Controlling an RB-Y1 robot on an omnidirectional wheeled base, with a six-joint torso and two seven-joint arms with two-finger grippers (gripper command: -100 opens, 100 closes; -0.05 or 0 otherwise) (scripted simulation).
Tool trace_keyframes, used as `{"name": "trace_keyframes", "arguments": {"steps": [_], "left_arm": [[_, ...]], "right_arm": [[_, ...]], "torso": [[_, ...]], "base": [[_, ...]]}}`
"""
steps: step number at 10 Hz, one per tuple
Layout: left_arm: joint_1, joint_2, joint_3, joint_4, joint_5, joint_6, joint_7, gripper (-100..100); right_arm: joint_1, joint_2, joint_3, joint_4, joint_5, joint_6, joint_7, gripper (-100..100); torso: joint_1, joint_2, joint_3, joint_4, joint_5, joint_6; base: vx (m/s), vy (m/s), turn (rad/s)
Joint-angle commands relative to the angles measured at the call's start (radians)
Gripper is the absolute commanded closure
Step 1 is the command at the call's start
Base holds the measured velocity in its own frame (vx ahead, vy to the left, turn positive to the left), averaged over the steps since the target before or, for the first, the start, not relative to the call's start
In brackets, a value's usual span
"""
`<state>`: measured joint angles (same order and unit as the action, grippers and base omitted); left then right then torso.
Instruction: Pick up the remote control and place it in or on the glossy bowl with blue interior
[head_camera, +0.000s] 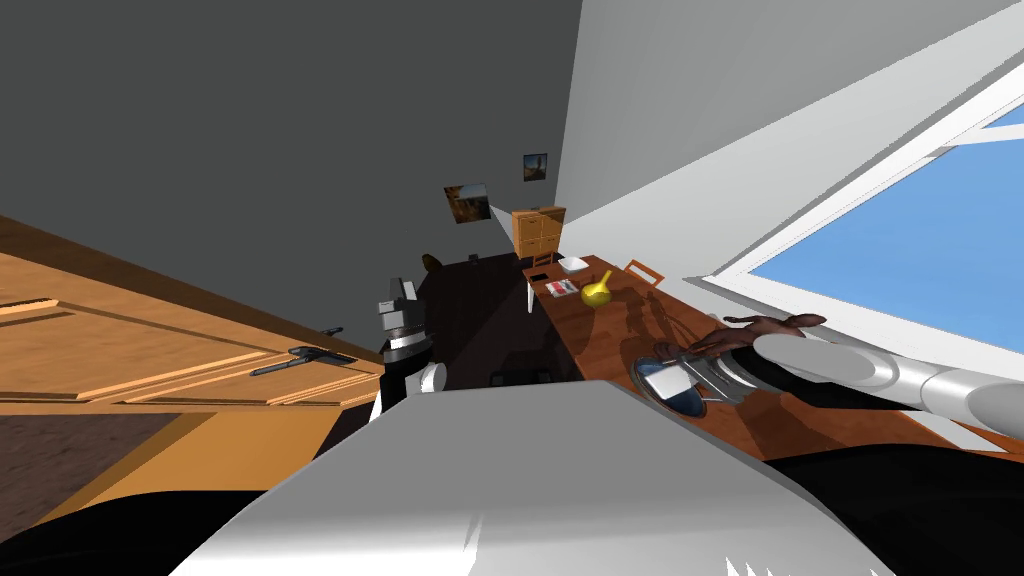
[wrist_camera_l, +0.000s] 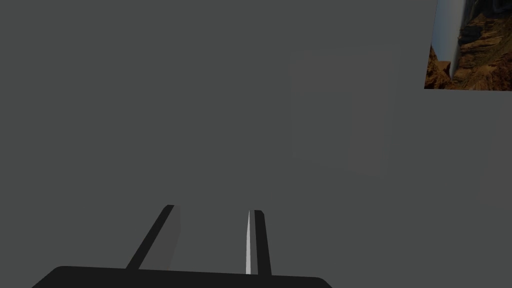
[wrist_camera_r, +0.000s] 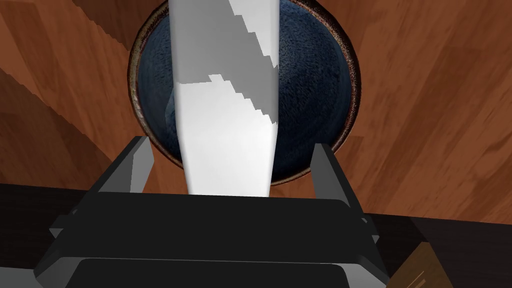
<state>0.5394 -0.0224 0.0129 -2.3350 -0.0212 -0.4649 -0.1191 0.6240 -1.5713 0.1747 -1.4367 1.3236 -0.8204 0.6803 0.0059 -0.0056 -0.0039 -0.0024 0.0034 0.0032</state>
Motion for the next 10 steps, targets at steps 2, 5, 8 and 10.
{"name": "trace_keyframes", "arguments": {"steps": [2,5,8,10], "left_arm": [[0.0,0.0,0.0,0.0,0.0,0.0,0.0,0],[0.0,0.0,0.0,0.0,0.0,0.0,0.0,0],[0.0,0.0,0.0,0.0,0.0,0.0,0.0,0],[0.0,0.0,0.0,0.0,0.0,0.0,0.0,0]], "right_arm": [[0.0,0.0,0.0,0.0,0.0,0.0,0.0,-100],[-0.01,-0.04,-0.033,0.007,-0.037,-0.046,0.004,-100],[-0.021,-0.089,-0.073,0.016,-0.084,-0.102,0.008,-100],[-0.028,-0.075,-0.061,0.021,-0.072,-0.096,0.011,0]], "torso": [[0.0,0.0,0.0,0.0,0.0,0.0],[0.001,0.002,0.001,0.0,0.001,0.0],[0.001,0.005,0.003,0.001,0.0,0.0],[0.001,0.003,0.002,0.001,0.0,0.0]], "base": [[0.0,0.0,0.0],[-0.034,0.004,-0.01],[-0.069,0.004,-0.013],[-0.014,0.002,-0.001]]}}
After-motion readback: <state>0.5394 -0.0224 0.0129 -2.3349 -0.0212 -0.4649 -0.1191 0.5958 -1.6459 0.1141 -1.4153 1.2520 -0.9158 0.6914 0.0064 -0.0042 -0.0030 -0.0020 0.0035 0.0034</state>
